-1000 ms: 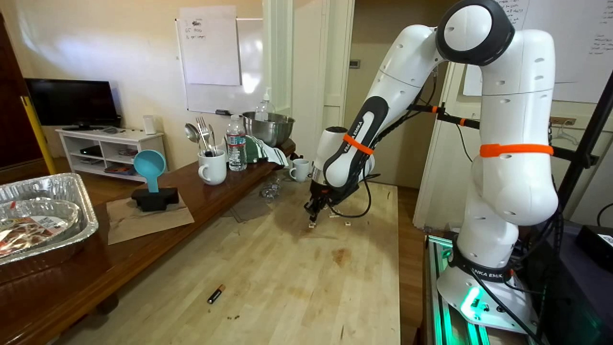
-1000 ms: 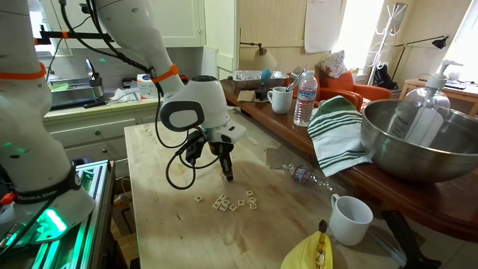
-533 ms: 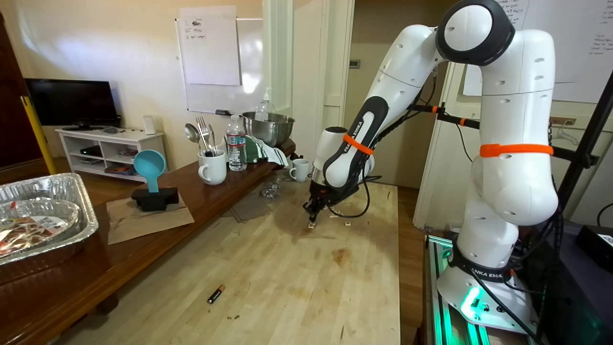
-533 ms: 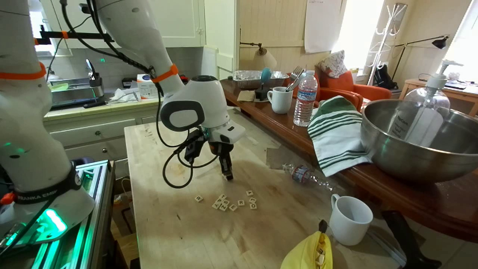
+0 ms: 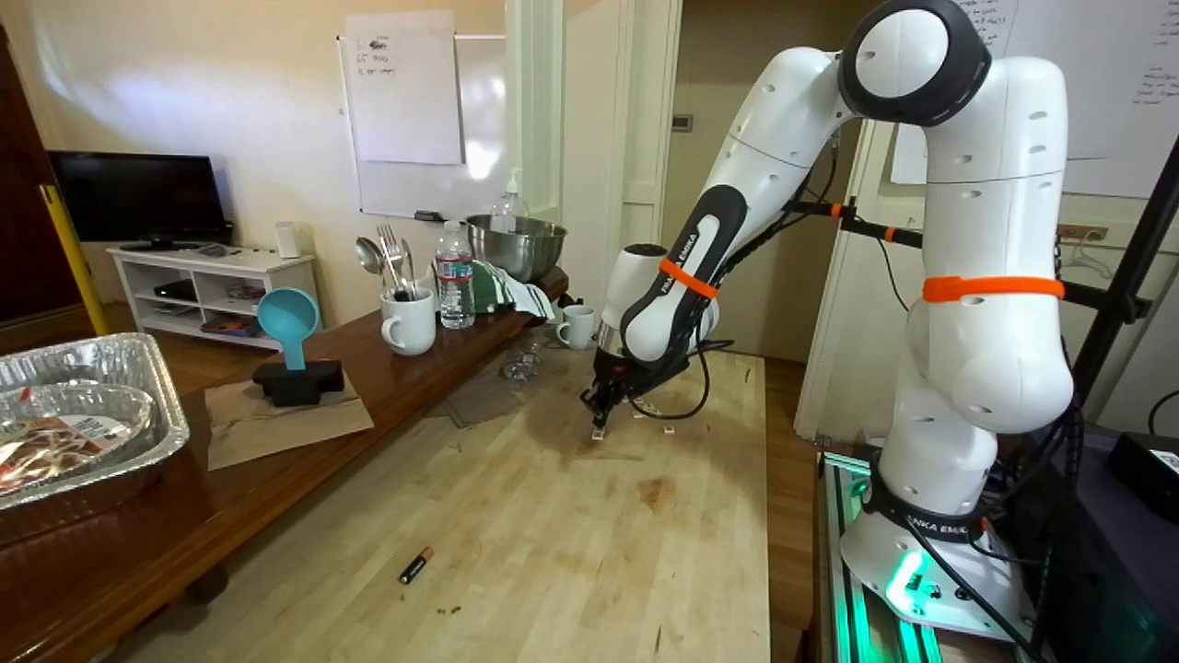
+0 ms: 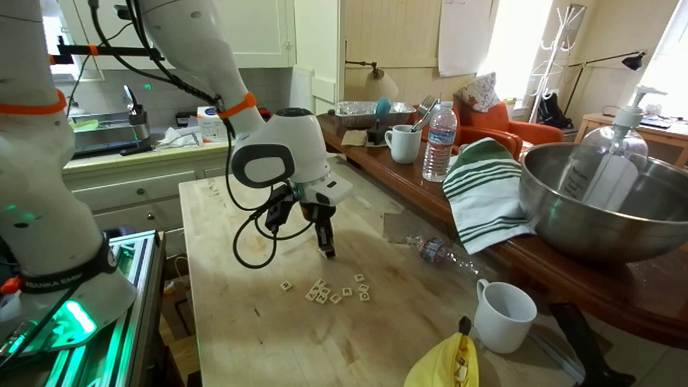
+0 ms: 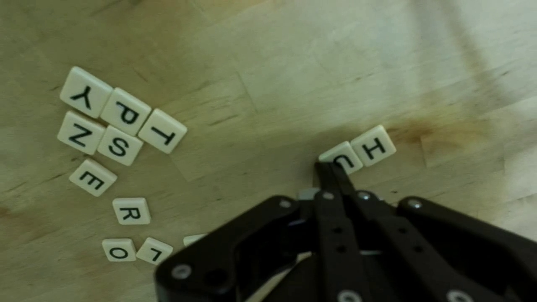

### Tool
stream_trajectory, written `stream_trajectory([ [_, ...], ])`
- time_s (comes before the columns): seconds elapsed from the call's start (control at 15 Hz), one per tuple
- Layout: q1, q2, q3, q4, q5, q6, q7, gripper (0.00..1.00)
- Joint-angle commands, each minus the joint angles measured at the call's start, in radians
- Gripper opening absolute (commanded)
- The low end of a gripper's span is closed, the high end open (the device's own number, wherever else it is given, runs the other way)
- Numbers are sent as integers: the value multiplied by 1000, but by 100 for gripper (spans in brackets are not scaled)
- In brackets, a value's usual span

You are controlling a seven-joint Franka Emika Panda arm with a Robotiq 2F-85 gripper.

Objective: Spell out the word hurt

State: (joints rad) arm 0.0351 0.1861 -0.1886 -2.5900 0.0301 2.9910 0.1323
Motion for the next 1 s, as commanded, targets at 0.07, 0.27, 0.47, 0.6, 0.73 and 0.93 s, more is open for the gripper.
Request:
stream_trajectory([
  [0.07,-26,-13,26,-6,-5,-34,10,0],
  [0.27,-32,-24,23,-9,-10,-35,5,0],
  [0.47,-35,-31,20,-12,-13,-30,7,0],
  [0.6,-42,-42,24,-15,-7,-33,2,0],
  [0.73,-49,-54,29,-17,-2,-38,-2,0],
  [0.93,-54,-68,29,-21,-8,-36,-1,0],
])
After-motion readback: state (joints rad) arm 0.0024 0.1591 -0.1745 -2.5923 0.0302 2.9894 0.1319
